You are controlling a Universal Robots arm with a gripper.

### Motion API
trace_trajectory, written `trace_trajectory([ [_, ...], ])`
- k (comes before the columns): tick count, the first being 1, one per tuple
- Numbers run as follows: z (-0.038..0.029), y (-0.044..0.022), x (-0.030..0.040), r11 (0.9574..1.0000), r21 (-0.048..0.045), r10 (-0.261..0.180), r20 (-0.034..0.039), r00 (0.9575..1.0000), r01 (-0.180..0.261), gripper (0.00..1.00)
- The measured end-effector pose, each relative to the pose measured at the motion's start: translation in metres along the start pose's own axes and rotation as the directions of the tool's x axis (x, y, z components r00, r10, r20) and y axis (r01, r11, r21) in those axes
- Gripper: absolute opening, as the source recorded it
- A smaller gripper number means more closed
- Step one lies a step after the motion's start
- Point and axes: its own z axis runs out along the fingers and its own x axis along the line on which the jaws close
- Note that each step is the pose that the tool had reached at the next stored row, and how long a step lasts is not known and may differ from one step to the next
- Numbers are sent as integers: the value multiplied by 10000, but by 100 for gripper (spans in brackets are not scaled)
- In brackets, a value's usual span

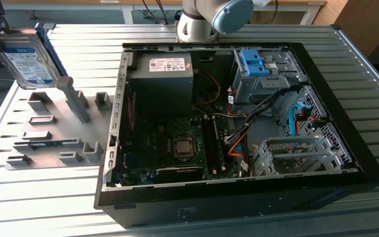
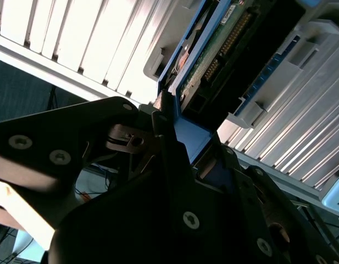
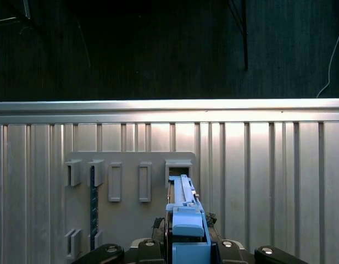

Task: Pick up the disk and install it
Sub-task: 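Pick up the disk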

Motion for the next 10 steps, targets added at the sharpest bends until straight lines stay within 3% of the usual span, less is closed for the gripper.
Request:
trace_trajectory([
  [10, -66, -1, 0, 10000, 0, 0, 0, 10000, 0, 37],
])
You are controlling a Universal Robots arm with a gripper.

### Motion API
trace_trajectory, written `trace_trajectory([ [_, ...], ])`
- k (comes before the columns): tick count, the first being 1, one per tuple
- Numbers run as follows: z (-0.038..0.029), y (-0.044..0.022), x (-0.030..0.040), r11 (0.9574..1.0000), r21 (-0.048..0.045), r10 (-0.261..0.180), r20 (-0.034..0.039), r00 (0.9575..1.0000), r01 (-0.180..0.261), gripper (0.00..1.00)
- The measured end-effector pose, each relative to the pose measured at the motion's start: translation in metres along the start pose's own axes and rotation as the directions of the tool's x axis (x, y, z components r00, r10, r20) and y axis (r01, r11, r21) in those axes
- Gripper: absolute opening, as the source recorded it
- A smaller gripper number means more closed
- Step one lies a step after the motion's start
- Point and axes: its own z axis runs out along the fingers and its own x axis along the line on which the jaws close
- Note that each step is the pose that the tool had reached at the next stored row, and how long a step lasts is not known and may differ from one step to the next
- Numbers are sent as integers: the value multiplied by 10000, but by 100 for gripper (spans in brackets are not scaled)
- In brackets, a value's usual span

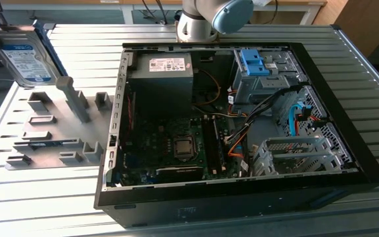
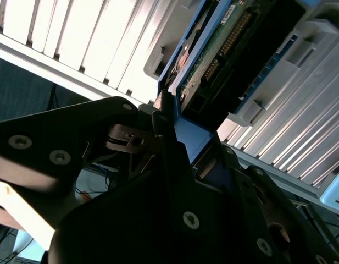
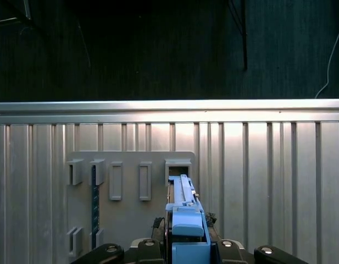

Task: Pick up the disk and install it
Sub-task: 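Pick up the disk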

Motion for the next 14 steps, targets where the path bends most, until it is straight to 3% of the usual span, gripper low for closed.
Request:
trace_trajectory([
  [14, -82, -1, 1, 10000, 0, 0, 0, 10000, 0, 37],
])
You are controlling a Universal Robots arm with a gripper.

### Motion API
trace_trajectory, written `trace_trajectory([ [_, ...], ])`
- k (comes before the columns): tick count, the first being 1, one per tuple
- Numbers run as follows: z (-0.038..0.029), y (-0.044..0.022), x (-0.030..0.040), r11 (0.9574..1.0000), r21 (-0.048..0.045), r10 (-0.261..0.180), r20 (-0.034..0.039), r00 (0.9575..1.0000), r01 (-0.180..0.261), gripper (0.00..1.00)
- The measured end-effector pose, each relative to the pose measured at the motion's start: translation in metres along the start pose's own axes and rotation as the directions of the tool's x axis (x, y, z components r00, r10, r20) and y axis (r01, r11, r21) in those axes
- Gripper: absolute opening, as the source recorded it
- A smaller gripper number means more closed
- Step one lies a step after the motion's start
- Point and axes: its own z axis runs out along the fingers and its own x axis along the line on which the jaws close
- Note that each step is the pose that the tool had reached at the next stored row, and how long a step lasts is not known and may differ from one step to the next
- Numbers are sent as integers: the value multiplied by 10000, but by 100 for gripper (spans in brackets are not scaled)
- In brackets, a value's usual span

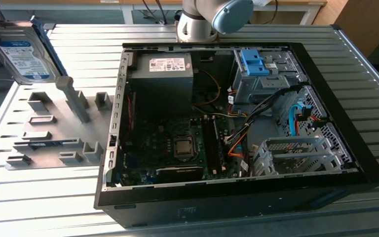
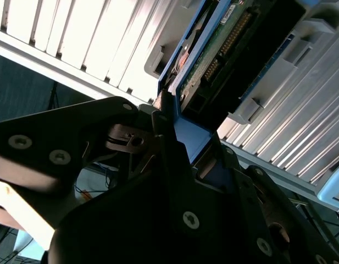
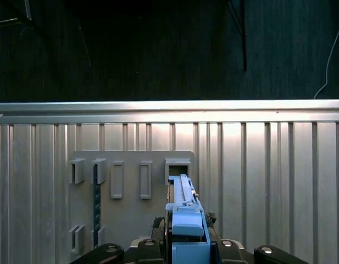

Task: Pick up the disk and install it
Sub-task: 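Pick up the disk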

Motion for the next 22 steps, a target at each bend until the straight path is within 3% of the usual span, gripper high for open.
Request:
trace_trajectory([
  [22, -95, -1, 1, 10000, 0, 1, 0, 10000, -1, 37],
])
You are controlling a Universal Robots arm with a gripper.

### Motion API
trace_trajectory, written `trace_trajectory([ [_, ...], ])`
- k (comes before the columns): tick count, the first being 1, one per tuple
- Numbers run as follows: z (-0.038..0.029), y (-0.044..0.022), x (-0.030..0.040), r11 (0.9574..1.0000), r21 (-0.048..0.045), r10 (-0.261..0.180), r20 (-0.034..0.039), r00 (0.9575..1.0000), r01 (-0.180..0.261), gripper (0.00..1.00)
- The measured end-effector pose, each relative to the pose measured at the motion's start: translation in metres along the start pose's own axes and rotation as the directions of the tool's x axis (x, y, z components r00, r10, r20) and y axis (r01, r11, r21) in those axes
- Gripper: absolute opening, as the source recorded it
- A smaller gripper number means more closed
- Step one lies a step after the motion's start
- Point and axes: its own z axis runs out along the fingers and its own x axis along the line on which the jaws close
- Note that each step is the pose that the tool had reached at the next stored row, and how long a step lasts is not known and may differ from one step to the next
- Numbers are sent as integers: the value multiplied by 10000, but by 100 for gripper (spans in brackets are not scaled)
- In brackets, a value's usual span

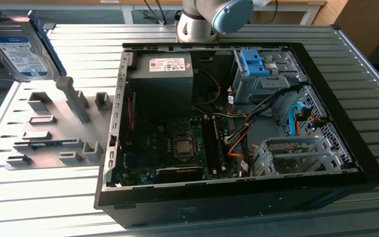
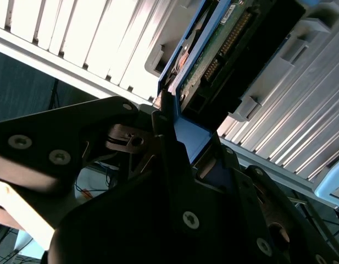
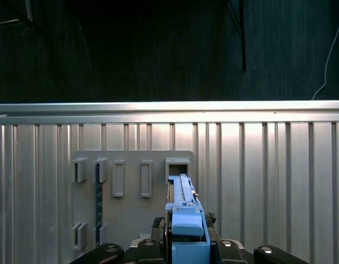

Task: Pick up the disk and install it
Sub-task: 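Pick up the disk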

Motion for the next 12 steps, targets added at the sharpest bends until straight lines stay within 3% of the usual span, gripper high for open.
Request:
trace_trajectory([
  [12, -45, 0, 1, 10000, 0, 0, 0, 10000, 0, 37],
])
